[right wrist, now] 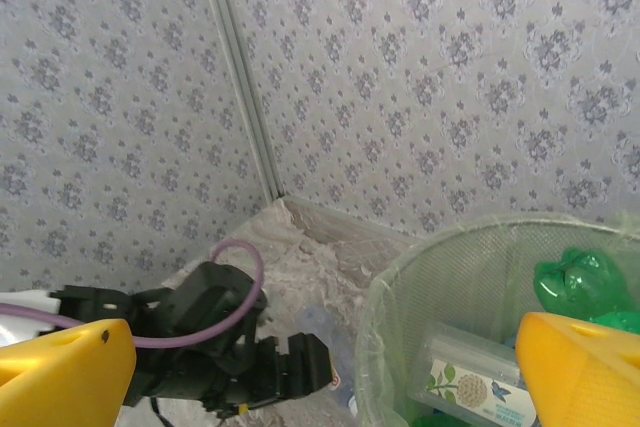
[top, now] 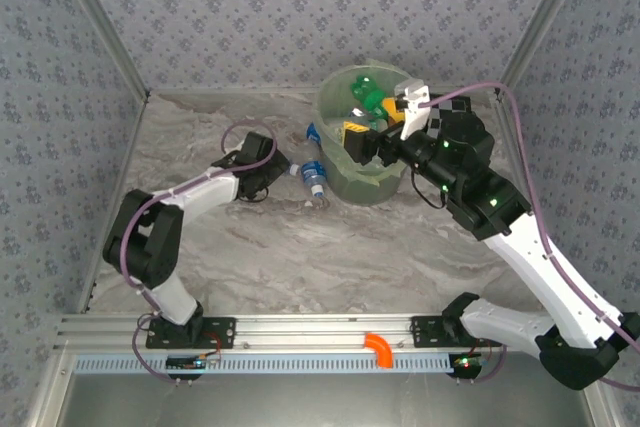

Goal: Put the plastic bottles in the bin

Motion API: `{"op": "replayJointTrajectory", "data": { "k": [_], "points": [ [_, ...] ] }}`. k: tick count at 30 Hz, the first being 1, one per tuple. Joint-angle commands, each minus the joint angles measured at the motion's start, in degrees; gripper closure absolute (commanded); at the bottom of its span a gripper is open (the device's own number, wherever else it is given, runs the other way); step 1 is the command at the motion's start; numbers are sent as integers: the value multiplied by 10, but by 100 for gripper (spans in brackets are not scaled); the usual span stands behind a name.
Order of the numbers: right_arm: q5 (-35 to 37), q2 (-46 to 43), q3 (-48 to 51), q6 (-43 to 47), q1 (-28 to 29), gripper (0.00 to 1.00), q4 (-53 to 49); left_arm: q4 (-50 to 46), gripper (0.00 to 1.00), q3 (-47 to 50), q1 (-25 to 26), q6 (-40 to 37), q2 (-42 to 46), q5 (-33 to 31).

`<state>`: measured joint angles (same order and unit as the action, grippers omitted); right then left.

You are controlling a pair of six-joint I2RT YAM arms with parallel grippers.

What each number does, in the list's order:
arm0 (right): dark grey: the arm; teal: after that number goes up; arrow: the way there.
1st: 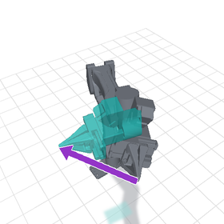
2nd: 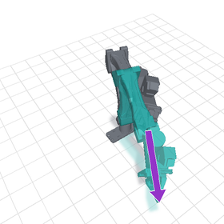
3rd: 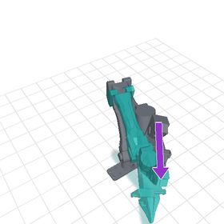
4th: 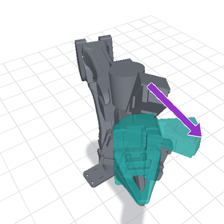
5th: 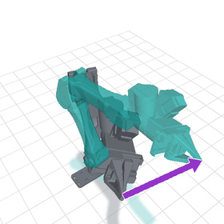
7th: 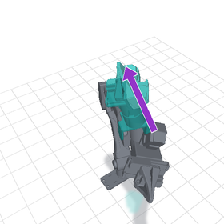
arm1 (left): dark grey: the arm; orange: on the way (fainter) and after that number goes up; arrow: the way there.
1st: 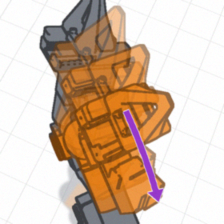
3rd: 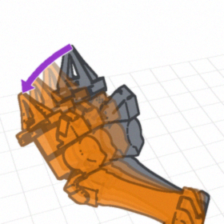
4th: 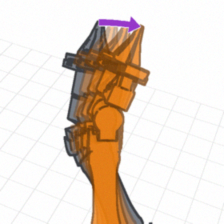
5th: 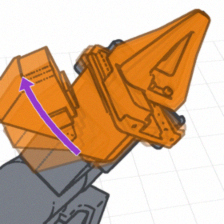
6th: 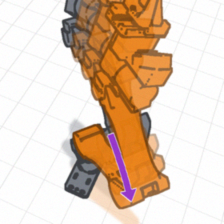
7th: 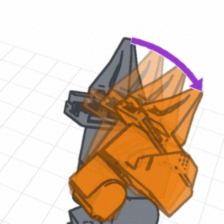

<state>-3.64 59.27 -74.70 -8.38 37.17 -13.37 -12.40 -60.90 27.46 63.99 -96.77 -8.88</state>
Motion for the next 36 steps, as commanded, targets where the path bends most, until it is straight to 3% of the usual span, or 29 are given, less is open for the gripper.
{"op": "replayJointTrajectory", "data": {
  "k": [1, 9, 17, 24, 29, 36],
  "points": [
    [7, -3, 5, -2, -1, 0, 12, -24, 8, -60, -1, 10, -33, 7],
    [-5, 12, 4, -11, -4, 0, 16, -96, 9, -157, -1, 19, -114, -24],
    [-6, 10, 10, -13, -6, 0, 26, -118, 11, -181, -9, 26, -149, -23],
    [-17, 16, 6, -23, -7, 0, 24, -150, 17, -186, -29, -17, -167, -11],
    [-11, 9, 11, -22, -8, 1, 28, -175, 19, -176, -38, -64, -144, -40],
    [-27, 15, 11, -30, -8, 0, 31, -157, 21, -181, -47, -98, -162, 7]
  ]
}}
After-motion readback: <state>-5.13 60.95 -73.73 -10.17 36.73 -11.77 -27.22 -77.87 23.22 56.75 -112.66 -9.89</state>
